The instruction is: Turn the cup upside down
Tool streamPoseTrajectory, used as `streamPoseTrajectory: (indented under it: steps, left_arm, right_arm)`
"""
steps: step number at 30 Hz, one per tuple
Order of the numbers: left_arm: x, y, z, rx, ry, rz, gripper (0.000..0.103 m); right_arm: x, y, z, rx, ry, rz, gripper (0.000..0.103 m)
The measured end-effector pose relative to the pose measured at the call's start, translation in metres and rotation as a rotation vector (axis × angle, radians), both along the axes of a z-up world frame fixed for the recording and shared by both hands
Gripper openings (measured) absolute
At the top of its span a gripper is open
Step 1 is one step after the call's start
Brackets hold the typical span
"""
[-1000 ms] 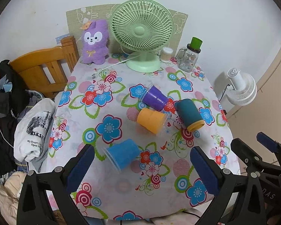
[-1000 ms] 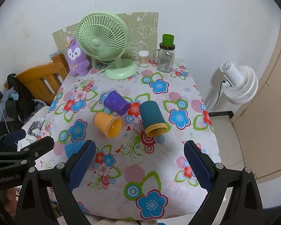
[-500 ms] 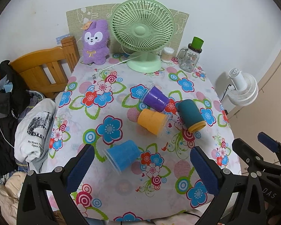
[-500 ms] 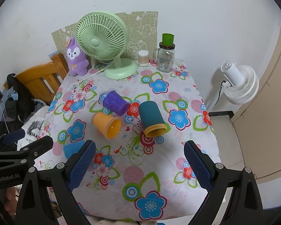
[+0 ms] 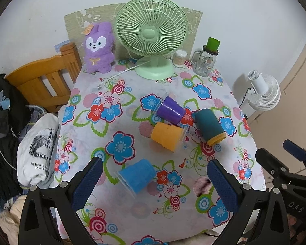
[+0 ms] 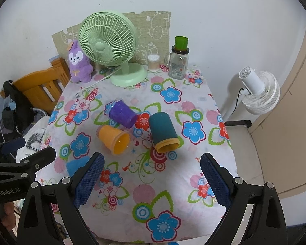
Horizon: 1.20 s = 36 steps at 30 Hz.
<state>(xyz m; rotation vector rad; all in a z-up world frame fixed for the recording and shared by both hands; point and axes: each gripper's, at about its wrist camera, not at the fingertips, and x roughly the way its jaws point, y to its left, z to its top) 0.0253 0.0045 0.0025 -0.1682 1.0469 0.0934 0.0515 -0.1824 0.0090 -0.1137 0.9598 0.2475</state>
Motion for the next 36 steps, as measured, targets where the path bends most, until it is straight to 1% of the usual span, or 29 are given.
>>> streamPoseTrajectory:
  steps: [5,9,12,17,23,27,29,33,36]
  left_arm:
    - [0.011,0.003,-0.003,0.013,0.004,-0.061,0.103]
    - [0.021,0.002,-0.006,0.024,0.008,-0.108,0.103]
    - [0.030,0.002,-0.009,0.012,0.020,-0.133,0.103]
    - [0.047,-0.001,-0.015,0.020,0.034,-0.161,0.103]
    - [0.074,-0.008,-0.026,0.030,0.057,-0.180,0.103]
    - [0.098,-0.016,-0.037,0.059,0.077,-0.200,0.103]
    - [0.107,-0.019,-0.043,0.060,0.086,-0.204,0.103]
    - [0.131,-0.023,-0.060,0.051,0.120,-0.217,0.103]
    - [0.145,-0.027,-0.075,0.065,0.142,-0.227,0.103]
  right_arm:
    - [0.006,0.004,-0.001,0.022,0.030,-0.031,0.097]
    - [0.010,0.006,-0.005,0.013,0.038,-0.062,0.097]
    - [0.014,0.006,-0.007,0.009,0.053,-0.083,0.097]
    - [0.025,0.004,-0.010,0.000,0.058,-0.100,0.097]
    - [0.052,0.001,-0.017,-0.012,0.071,-0.090,0.097]
    - [0.075,-0.002,-0.025,-0.014,0.077,-0.079,0.097]
    - [0.086,-0.004,-0.029,-0.018,0.083,-0.073,0.097]
    - [0.106,-0.008,-0.040,-0.027,0.099,-0.061,0.097]
    - [0.125,-0.010,-0.054,-0.026,0.123,-0.056,0.097]
